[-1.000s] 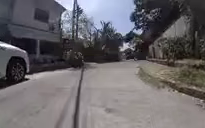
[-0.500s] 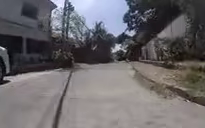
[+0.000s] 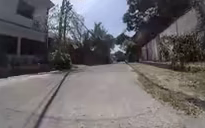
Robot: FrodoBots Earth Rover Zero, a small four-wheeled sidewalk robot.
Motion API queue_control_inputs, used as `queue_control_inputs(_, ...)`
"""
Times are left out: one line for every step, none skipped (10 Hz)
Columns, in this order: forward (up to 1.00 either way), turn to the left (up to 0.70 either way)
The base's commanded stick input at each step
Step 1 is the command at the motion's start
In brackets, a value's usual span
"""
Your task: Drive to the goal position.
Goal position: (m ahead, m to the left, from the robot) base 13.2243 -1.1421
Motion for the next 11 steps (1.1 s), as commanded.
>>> queue_control_inputs(1.00, 0.06)
queue_control_inputs(1.00, -0.22)
queue_control_inputs(1.00, -0.34)
queue_control_inputs(1.00, -0.34)
queue_control_inputs(1.00, -0.34)
queue_control_inputs(1.00, -0.34)
queue_control_inputs(1.00, -0.34)
queue_control_inputs(1.00, -0.34)
queue_control_inputs(1.00, -0.34)
queue_control_inputs(1.00, -0.34)
queue_control_inputs(1.00, -0.34)
